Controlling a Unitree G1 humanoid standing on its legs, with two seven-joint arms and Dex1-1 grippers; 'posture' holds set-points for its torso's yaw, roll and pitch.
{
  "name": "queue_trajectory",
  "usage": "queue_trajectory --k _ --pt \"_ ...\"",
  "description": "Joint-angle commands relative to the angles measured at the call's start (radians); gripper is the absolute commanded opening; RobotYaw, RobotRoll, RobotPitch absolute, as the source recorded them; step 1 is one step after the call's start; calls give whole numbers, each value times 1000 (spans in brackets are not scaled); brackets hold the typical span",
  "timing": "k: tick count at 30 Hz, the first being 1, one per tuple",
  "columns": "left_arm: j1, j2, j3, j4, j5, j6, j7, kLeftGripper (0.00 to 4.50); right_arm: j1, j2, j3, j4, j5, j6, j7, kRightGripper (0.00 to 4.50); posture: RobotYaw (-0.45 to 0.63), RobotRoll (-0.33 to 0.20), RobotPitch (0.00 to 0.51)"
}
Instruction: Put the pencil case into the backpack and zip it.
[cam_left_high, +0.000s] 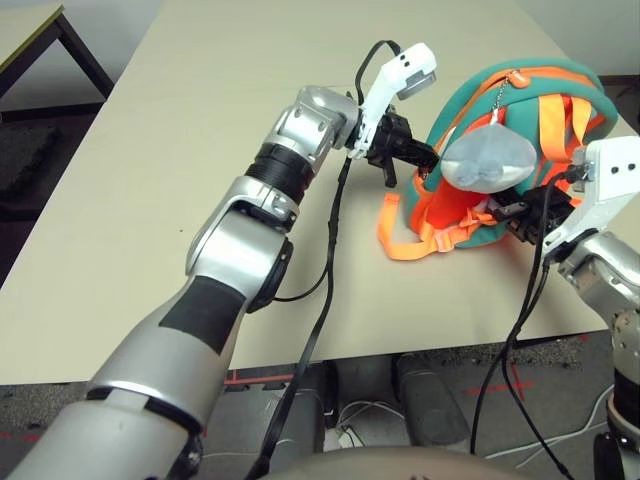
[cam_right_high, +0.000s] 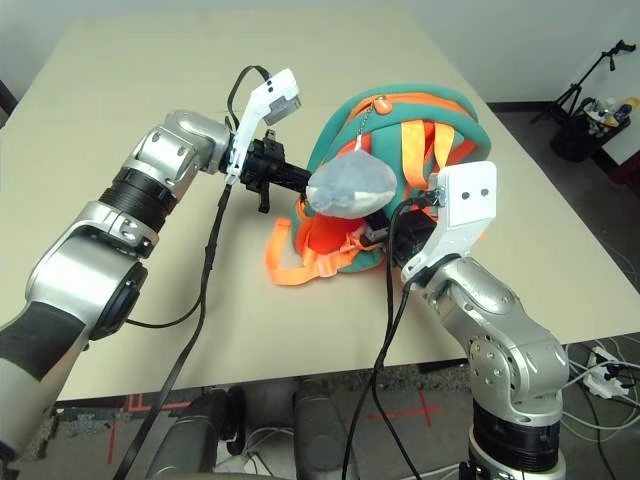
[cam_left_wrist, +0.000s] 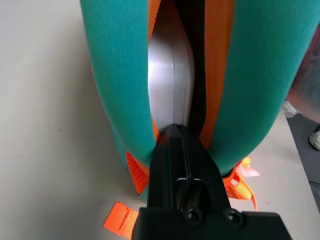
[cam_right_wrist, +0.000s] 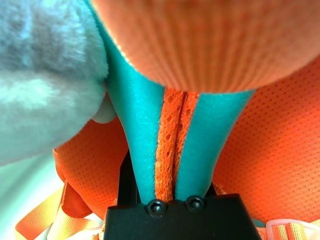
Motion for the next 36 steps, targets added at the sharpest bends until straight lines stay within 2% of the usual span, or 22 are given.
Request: queue_trajectory --k 1,9,15,16,17,20,24,29,30,34,36 --pt "-18 -59 7 25 15 -43 30 0 13 12 28 -23 8 9 7 160 -211 0 184" --pt "-11 -82 34 27 18 -66 36 0 16 16 30 -29 10 13 1 160 -208 0 188" --pt "-33 -52 97 -64 -38 -21 15 0 14 15 35 -20 4 7 8 160 -189 0 183" --pt "-38 -40 117 -98 -57 3 8 414 13 15 37 -18 3 5 10 160 -189 0 182" --pt "-43 -21 135 -142 -80 45 -3 571 12 15 38 -16 1 3 11 160 -185 0 180" --pt "-48 44 164 -281 -136 178 -33 1460 8 15 40 -9 -3 -1 13 160 -176 0 176" --pt "-39 211 156 -519 -213 412 -107 2741 2 15 46 4 -11 -9 23 160 -154 0 169" --pt "-28 363 135 -694 -281 605 -121 4362 -9 13 50 29 -22 -23 41 159 -129 0 160" --pt "-24 377 137 -718 -296 638 -111 4500 -13 12 52 35 -25 -27 46 160 -125 0 158" --pt "-28 358 169 -751 -348 776 -6 4500 -27 11 58 58 -35 -38 62 160 -111 0 152" --pt "-32 360 147 -778 -356 788 18 4500 -33 12 61 68 -40 -42 68 160 -109 0 152"
